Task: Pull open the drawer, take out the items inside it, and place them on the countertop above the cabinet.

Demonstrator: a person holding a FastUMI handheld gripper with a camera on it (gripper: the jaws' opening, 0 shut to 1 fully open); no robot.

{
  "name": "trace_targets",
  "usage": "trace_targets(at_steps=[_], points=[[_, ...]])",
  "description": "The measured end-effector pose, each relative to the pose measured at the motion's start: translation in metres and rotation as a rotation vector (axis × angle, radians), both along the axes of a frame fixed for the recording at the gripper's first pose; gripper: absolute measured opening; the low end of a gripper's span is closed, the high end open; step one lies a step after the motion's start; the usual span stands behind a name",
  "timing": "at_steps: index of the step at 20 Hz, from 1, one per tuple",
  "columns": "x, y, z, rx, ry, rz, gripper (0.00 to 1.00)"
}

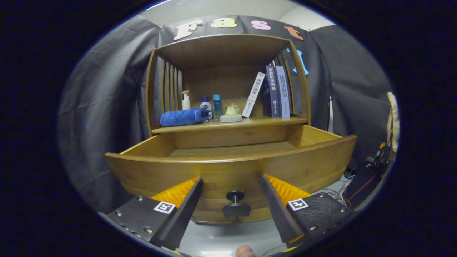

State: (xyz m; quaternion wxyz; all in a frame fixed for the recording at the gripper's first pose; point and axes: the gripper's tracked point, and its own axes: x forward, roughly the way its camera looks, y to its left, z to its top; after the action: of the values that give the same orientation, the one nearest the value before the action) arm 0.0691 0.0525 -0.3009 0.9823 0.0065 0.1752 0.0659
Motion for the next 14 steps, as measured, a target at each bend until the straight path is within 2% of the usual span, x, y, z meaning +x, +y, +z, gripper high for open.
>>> trace_targets(at_steps=[7,14], points=[[0.046,0.007,-0.003,0.016,0.011,0.003,0.99],[0.074,0.013,-0.01,0.027,0.013,0.0,0.99]])
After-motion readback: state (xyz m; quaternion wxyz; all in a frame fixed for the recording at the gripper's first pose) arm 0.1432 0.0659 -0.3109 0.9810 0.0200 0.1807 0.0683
